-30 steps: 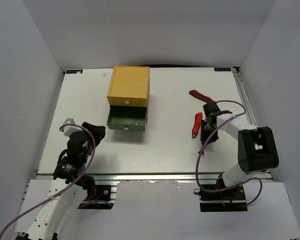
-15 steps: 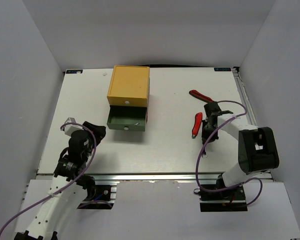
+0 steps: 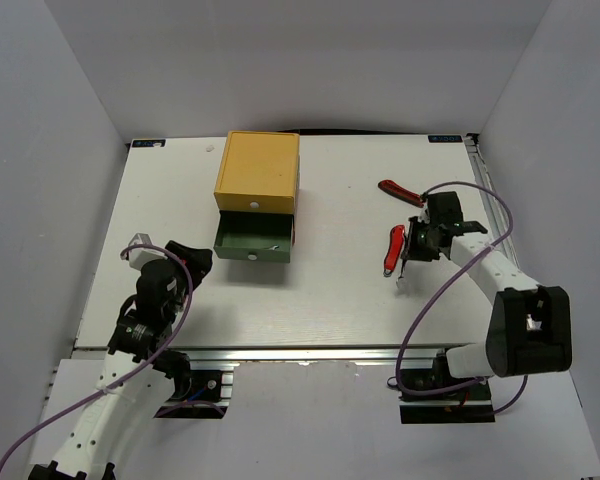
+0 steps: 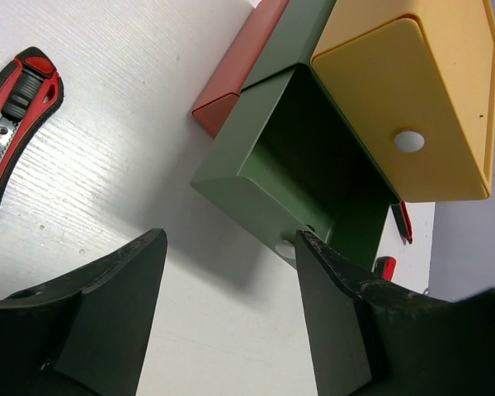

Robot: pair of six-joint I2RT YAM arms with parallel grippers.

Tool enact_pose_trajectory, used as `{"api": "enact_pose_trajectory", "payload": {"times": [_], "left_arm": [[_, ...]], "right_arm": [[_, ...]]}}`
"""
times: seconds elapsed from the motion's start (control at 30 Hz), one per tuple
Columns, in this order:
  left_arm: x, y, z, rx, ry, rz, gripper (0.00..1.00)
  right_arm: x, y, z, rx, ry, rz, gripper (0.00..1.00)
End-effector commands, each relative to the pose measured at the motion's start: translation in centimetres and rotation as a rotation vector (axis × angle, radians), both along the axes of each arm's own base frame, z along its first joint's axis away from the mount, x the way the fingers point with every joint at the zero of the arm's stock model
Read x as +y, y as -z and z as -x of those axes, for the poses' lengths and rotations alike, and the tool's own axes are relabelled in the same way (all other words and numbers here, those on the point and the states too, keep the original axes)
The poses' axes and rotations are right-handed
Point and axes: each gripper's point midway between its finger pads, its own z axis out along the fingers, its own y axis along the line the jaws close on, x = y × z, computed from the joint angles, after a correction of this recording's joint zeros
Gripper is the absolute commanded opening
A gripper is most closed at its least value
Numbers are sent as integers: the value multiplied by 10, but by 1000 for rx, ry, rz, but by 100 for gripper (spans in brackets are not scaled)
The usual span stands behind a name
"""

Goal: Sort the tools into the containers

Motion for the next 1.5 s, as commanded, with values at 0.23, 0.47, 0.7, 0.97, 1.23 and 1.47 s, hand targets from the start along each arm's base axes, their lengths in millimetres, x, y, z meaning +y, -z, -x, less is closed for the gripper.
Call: {"api": "enact_pose_trajectory", "payload": {"times": [0.23,0.47,0.7,0.97,1.23,1.47], "left_arm": [[-3,-7,-4,-45,15,9,74],[-4,-8,-3,-57,17,19,74],[-3,-9,1,-61,17,29,74],[-12,-4,5,-69,48,90,71],[-30,10,7,-54,118,168,35],[-52,33,2,-7,185,263,19]], "right_arm": [[107,-141,-39,-462,-431,-179,0],[220,-241,16,-853,-1041,-263,0],[300,-262,56,-1026,-1471,-196,0],[366,-228,40,-1007,-1589,-101,0],[382,-176,4,-942,-1570,47,0],[379,-174,1,-896,-1573,70,52]]}}
